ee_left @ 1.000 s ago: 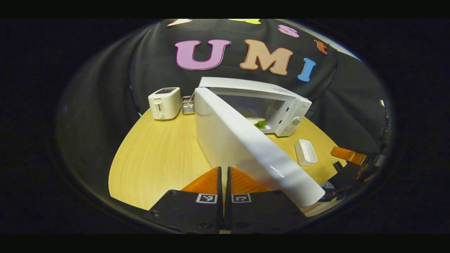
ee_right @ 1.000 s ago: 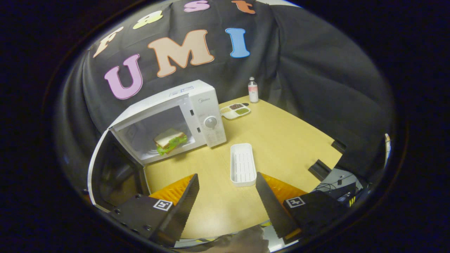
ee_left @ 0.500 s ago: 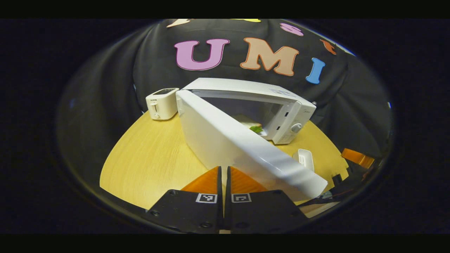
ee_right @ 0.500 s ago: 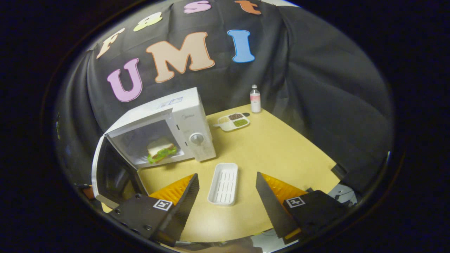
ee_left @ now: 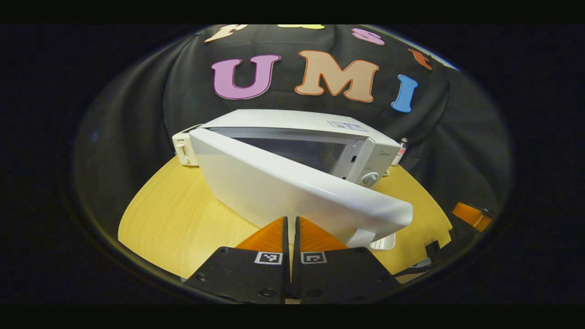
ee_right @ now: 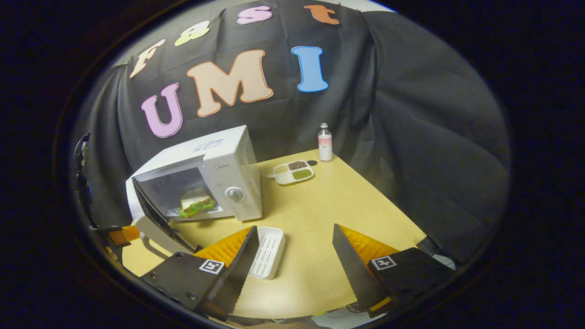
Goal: Open the microwave oven with the left hand, put the food in, and close the microwave oven.
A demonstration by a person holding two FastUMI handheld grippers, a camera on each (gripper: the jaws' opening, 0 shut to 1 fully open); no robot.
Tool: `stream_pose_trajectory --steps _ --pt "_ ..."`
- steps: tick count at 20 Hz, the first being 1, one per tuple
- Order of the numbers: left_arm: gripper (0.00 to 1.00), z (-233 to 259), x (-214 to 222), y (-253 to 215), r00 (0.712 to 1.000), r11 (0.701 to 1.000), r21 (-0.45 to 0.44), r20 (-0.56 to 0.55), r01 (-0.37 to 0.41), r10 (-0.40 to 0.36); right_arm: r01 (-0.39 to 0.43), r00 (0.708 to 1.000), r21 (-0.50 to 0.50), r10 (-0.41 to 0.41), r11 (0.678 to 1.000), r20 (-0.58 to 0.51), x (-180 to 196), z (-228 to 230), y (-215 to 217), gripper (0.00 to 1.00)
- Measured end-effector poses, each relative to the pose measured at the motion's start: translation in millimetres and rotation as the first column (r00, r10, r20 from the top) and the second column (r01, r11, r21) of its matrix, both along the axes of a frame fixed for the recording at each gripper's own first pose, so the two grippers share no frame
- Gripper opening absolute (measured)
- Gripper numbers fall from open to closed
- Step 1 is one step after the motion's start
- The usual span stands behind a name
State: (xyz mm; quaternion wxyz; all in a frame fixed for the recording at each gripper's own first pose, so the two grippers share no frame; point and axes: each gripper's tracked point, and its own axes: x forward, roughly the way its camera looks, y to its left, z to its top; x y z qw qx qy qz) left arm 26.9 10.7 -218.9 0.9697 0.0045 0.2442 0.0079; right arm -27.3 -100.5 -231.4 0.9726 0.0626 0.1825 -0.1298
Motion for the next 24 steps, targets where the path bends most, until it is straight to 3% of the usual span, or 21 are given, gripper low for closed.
stream_pose_trajectory --steps 6,7,8,13,14,18,23,24 --pt "0.0 2.8 35.6 -14.5 1.0 1.0 -0.018 0.013 -0.012 0.012 0.02 0.999 -0.006 -0.02 1.0 0.032 -4.7 13.0 -8.3 1.0" --pt "0.0 3.0 42.0 -17.0 1.0 1.0 -0.021 0.014 -0.009 0.009 0.024 0.999 -0.004 -0.023 1.0 0.036 -4.9 14.0 -9.7 0.92" --pt "0.0 3.3 47.3 -19.5 1.0 1.0 -0.018 0.013 -0.003 0.004 0.024 0.999 0.001 -0.024 1.0 0.039 -3.6 14.9 -9.7 0.92" --pt "0.01 4.4 78.3 -36.8 0.999 1.0 0.0 0.026 0.028 -0.028 0.005 0.999 0.015 -0.006 1.0 0.051 9.6 16.4 -4.4 0.92" --pt "0.0 4.1 84.3 -41.2 0.999 0.999 -0.001 0.028 0.037 -0.037 -0.001 0.999 0.012 0.001 1.0 0.051 11.6 17.6 -3.2 1.0" --pt "0.0 5.2 104.9 -54.1 0.998 0.998 0.014 0.036 0.053 -0.054 -0.023 0.999 -0.024 0.024 0.999 0.036 17.4 17.4 0.3 1.0" --pt "0.0 8.1 125.8 -59.0 0.998 1.0 -0.009 0.051 0.02 -0.019 -0.041 0.999 -0.039 0.041 0.998 0.004 22.4 10.1 2.0 1.0" --pt "0.0 8.8 129.9 -59.3 0.999 1.0 -0.009 0.052 0.014 -0.013 -0.043 0.999 -0.037 0.043 0.998 -0.013 23.6 5.2 1.4 0.92"
